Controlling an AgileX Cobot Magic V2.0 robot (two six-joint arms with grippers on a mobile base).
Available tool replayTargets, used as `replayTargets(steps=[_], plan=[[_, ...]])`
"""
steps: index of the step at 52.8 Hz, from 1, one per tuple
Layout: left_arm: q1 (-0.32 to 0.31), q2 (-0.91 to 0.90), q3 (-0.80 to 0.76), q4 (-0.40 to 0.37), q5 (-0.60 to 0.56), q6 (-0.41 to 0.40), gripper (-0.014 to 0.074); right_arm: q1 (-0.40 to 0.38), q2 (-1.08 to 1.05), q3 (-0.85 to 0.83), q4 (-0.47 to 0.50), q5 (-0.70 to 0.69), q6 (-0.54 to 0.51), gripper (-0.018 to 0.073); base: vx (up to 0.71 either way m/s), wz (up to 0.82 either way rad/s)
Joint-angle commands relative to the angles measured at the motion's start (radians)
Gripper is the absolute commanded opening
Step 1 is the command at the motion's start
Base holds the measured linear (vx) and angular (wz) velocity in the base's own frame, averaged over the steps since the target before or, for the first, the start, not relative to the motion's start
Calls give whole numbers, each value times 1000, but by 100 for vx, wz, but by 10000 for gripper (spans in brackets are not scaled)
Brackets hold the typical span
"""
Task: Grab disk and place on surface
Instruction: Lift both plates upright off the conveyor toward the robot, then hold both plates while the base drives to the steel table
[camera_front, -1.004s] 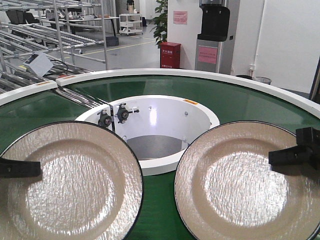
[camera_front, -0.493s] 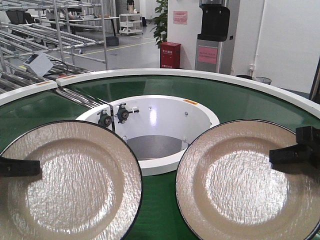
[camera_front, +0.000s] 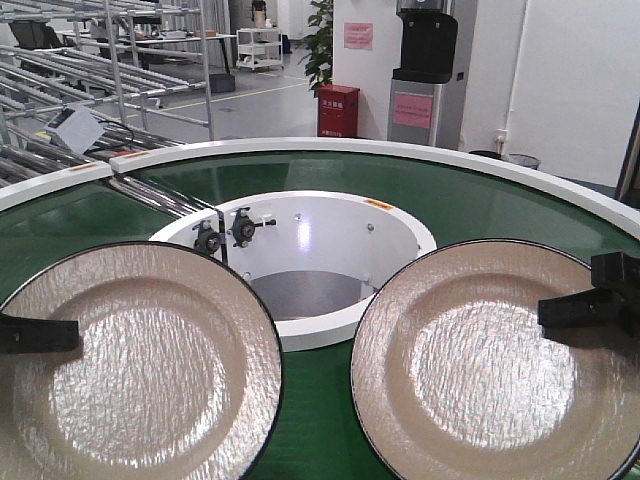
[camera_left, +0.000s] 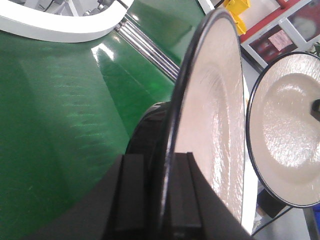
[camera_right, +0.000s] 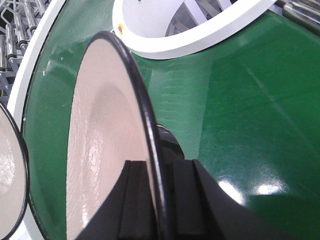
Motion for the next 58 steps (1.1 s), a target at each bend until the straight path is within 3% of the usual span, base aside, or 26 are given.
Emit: replayTargets(steps=[1, 24, 58], plan=[[-5, -33, -33, -140, -2, -14, -8, -3, -37, -32, 111, -32, 0, -9, -1, -6], [-5, -33, -33, -140, -2, -14, -8, -3, -37, -32, 111, -32, 0, -9, -7, -28], [-5, -33, -33, -140, -2, -14, -8, -3, -37, -32, 111, -32, 0, -9, -17, -66]])
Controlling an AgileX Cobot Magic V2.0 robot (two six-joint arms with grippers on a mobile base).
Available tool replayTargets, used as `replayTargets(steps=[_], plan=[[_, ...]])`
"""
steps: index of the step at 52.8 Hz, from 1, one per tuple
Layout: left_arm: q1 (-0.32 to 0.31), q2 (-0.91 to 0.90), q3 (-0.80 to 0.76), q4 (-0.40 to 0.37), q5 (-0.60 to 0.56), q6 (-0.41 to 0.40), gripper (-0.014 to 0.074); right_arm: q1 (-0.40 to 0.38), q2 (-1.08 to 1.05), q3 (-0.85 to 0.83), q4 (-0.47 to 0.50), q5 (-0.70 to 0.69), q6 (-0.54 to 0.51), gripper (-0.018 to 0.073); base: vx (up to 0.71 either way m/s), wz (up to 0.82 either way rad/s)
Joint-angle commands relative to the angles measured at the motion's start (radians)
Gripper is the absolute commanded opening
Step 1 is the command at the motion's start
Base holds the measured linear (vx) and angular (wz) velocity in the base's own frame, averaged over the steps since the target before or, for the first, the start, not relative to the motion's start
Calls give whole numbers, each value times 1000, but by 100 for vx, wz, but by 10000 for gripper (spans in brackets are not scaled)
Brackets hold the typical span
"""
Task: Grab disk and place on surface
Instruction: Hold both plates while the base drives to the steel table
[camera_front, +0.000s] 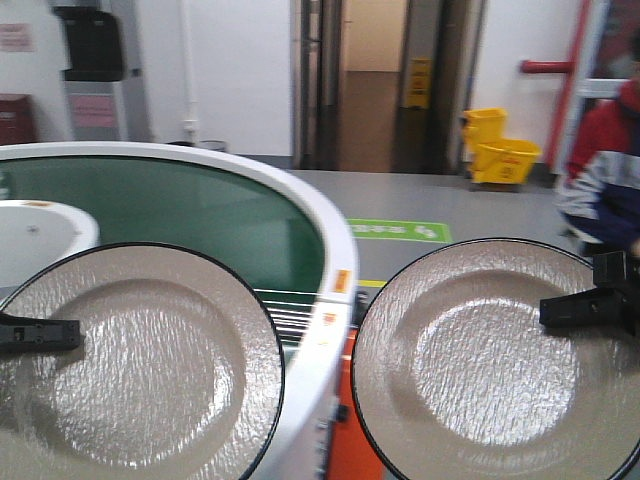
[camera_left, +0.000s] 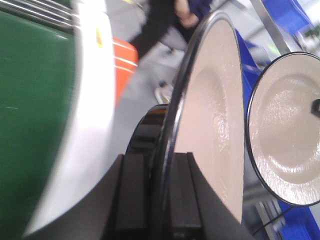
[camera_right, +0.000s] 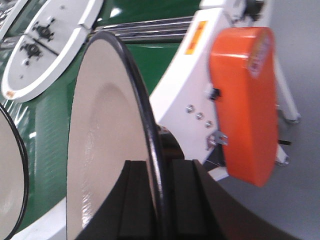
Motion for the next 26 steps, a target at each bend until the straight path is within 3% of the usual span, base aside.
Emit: replayTargets(steps=[1, 26], plan=[[-4, -33, -33, -140, 2, -14, -8, -3, -37, -32, 110, -30, 0, -9, -17, -65], [-4, -33, -33, -140, 3, -14, -8, -3, -37, -32, 110, -30, 0, -9, -14, -61]])
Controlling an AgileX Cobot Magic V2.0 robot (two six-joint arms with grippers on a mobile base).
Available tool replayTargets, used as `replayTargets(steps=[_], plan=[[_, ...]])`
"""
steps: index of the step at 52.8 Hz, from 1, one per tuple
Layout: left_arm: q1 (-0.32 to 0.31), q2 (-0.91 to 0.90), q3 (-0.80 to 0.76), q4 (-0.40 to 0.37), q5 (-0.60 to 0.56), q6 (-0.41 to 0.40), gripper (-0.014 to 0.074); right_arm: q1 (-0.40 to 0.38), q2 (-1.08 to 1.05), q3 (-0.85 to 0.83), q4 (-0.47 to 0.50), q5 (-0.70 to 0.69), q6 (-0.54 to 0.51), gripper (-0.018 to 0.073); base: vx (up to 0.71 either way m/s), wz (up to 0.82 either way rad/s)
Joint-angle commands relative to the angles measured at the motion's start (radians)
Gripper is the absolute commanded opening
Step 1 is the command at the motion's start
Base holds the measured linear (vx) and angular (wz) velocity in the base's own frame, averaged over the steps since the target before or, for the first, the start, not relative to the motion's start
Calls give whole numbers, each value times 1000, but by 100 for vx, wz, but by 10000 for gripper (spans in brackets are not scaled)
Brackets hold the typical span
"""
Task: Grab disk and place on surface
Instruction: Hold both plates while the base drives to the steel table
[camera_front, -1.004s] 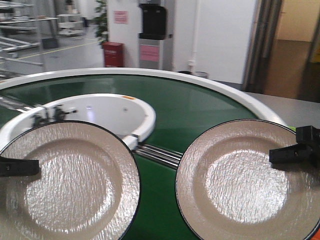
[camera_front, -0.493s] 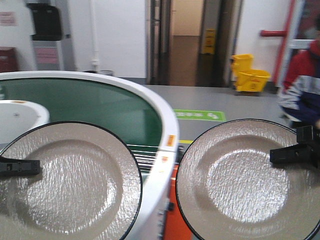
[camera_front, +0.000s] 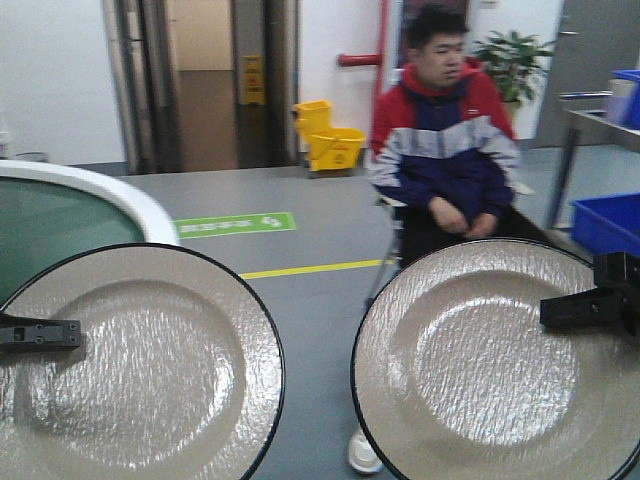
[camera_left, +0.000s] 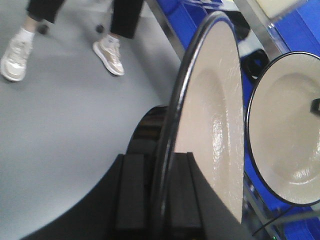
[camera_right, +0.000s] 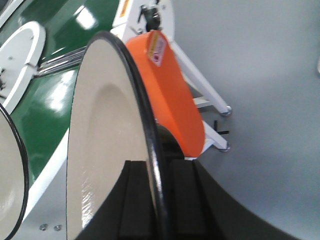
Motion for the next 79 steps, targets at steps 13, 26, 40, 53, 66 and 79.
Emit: replayTargets(steps=[13, 26, 40, 53, 66, 79], plan=[[-3, -33, -33, -140, 3, -14, -8, -3, -37, -32, 112, -30, 0, -9, -6, -60], [-3, -33, -33, -140, 3, -14, -8, -3, -40, -32, 112, 4, 0, -9, 5, -58], [-3, -33, -33, -140, 3, -14, -8, -3, -40, -32, 112, 27, 0, -9, 16, -45], [-3, -33, -33, -140, 3, -14, -8, -3, -40, -32, 112, 27, 0, -9, 24, -28], [-3, -33, -33, -140, 3, -14, -8, -3, -40, -32, 112, 28, 0, -9, 33, -9], [-3, -33, -33, -140, 3, -14, -8, -3, -40, -32, 112, 27, 0, -9, 42, 8]])
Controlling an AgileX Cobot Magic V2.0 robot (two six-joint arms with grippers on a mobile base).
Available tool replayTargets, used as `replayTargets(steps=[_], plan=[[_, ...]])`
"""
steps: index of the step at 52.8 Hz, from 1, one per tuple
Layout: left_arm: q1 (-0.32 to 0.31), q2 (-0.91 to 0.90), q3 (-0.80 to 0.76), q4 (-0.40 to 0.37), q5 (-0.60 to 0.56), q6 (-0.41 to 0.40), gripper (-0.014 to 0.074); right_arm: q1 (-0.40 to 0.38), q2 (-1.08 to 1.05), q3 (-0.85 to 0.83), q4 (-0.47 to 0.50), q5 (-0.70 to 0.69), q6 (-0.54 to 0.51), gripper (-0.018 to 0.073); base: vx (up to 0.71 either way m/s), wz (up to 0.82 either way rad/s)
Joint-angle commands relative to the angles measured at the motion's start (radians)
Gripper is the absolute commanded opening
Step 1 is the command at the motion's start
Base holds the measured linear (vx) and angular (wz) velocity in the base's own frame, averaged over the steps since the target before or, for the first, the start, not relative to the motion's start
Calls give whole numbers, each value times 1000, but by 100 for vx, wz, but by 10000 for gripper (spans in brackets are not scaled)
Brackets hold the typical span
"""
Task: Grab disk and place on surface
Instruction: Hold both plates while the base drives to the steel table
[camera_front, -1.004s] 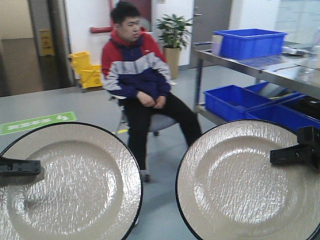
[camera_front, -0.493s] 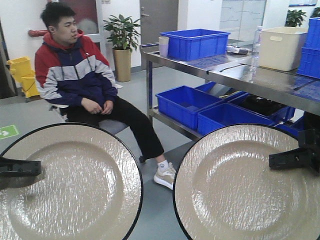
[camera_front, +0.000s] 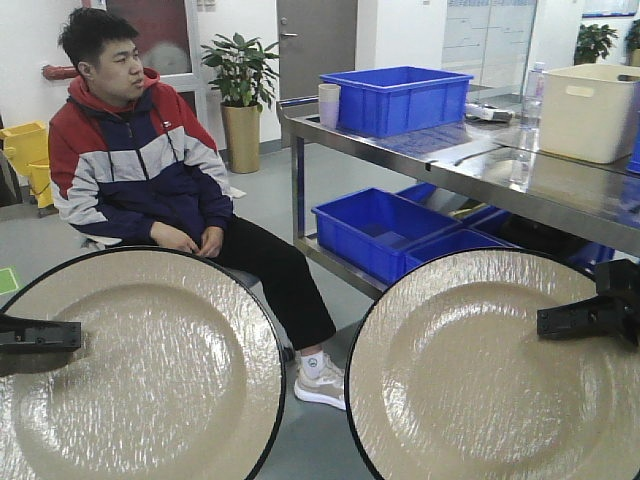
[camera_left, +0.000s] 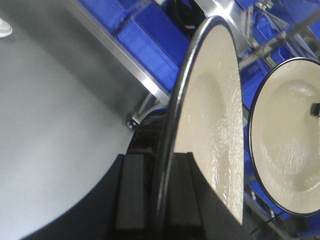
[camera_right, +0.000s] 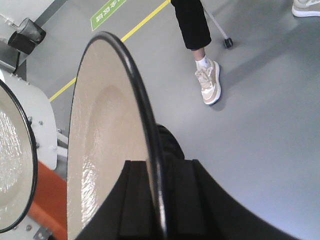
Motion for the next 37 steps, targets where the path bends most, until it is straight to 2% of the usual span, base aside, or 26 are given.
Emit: replayTargets(steps=[1, 19, 37], plan=[[-3, -33, -33, -140, -5, -14, -8, -3, -34, -32, 116, -27, 0, -9, 45, 12], [-3, -33, -33, -140, -1, -14, -8, -3, -34, -32, 116, -28, 0, -9, 48, 6], [-3, -33, -33, -140, -1, -14, -8, -3, -34, -32, 116, -28, 0, -9, 52, -15]])
